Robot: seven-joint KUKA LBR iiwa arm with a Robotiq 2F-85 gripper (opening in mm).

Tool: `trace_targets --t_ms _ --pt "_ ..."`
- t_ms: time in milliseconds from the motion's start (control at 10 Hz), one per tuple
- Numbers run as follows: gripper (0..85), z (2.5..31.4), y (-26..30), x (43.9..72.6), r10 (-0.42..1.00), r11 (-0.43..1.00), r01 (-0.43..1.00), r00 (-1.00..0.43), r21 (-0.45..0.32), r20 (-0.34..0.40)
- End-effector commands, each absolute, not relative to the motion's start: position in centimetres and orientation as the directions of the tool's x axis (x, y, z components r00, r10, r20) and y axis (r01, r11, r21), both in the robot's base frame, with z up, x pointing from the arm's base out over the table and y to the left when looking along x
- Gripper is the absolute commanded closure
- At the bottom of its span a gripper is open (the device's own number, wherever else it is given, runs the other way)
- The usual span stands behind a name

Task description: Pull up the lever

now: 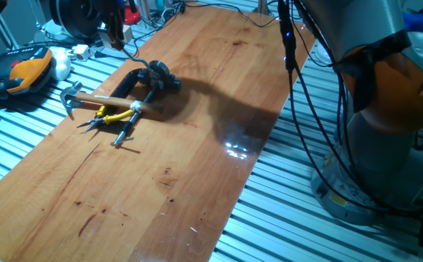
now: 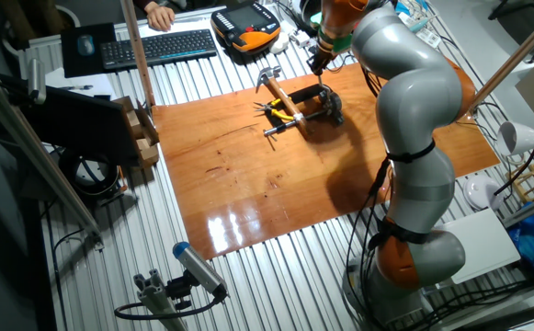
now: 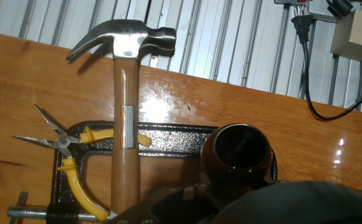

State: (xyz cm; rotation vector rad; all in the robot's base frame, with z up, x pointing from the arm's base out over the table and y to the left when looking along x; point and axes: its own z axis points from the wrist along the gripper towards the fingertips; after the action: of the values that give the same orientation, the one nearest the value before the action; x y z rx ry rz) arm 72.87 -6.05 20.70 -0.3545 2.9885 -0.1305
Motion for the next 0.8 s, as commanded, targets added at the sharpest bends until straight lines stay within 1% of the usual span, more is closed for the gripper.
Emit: trace_targets --t_ms 0,100,200,300,700 --pt "85.0 20.59 -6.1 72.89 -0.237 0.969 -0.226 -0.964 -0.099 -0.12" --pt "51.0 20.53 -6.12 72.89 -0.218 0.974 -0.205 -0.965 -0.101 -0.146" --pt "17.0 20.46 -6.15 72.99 -0.21 0.975 -0.196 -0.966 -0.104 -0.152" --pt "34.0 20.41 -6.13 73.02 -0.207 0.976 -0.194 -0.967 -0.098 -0.147" --pt "34.0 20.31 -6.03 73.27 -0.206 0.976 -0.195 -0.969 -0.094 -0.133"
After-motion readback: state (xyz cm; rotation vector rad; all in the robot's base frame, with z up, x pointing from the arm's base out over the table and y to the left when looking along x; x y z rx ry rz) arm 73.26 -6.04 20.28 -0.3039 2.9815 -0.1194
